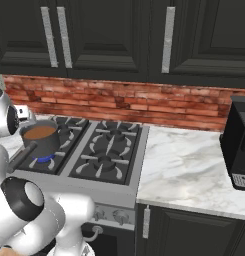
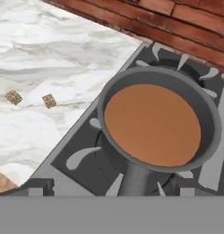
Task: Pick up the sugar cube(s) and place them in the saucepan with hot chocolate.
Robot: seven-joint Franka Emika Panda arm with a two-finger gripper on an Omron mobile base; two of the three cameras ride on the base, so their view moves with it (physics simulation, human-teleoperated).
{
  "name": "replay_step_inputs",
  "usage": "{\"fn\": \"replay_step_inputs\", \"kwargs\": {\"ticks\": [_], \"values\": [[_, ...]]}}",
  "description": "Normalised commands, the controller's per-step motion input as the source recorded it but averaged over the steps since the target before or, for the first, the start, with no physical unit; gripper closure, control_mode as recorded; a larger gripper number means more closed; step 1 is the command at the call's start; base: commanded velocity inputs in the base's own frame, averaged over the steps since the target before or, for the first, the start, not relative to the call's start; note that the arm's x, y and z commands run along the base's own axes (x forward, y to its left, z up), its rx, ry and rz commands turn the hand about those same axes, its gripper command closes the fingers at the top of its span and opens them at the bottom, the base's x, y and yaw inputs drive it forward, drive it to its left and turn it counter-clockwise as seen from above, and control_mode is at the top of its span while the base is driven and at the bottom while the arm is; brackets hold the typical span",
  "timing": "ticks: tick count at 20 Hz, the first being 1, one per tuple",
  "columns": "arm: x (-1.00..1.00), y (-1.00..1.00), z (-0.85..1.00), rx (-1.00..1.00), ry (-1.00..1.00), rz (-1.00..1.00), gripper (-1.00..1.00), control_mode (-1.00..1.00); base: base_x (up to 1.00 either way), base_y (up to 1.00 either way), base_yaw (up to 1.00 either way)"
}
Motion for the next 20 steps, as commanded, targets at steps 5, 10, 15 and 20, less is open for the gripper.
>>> {"fn": "replay_step_inputs", "kwargs": {"ticks": [5, 10, 15, 20], "values": [[-0.33, 0.19, 0.02, 0.0, 0.0, 0.14, -1.0, -1.0, 0.0, 0.0, 0.0], [-0.38, 0.28, 0.03, 0.0, 0.0, 0.15, -1.0, -1.0, 0.0, 0.0, 0.0], [-0.37, 0.46, 0.08, -0.04, 0.03, 0.1, -1.0, -1.0, 0.0, 0.0, 0.0], [-0.13, 0.58, 0.0, -0.13, 0.18, 0.02, -1.0, -1.0, 0.0, 0.0, 0.0]]}}
